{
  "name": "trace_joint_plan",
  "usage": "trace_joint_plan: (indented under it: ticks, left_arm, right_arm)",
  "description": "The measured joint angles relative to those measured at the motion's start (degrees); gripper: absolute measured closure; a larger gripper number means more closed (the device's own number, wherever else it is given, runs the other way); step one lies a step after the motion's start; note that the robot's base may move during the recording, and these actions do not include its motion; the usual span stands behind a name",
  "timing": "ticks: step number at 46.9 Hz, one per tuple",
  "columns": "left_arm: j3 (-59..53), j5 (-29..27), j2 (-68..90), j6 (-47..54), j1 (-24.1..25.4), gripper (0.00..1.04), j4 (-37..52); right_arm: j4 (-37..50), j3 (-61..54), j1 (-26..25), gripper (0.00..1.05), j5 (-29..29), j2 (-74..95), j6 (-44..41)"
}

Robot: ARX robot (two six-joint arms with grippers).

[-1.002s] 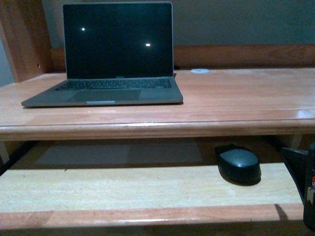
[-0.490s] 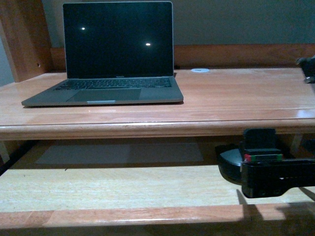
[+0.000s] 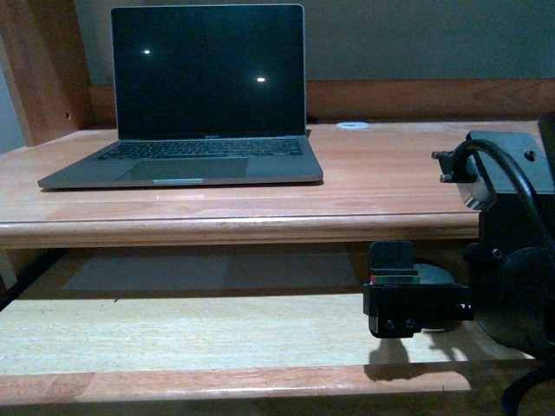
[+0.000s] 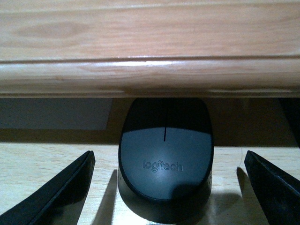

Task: Place mouse

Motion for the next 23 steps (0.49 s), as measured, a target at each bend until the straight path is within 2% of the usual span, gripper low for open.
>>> trace_joint_plan:
  ticks: [23]
  left_arm:
    - [0.0,0.0,0.0,0.0,0.0,0.07,0.0]
  right_arm:
    - [-1.8,6.1,-0.2,0.07,1.0,7.2,0.0]
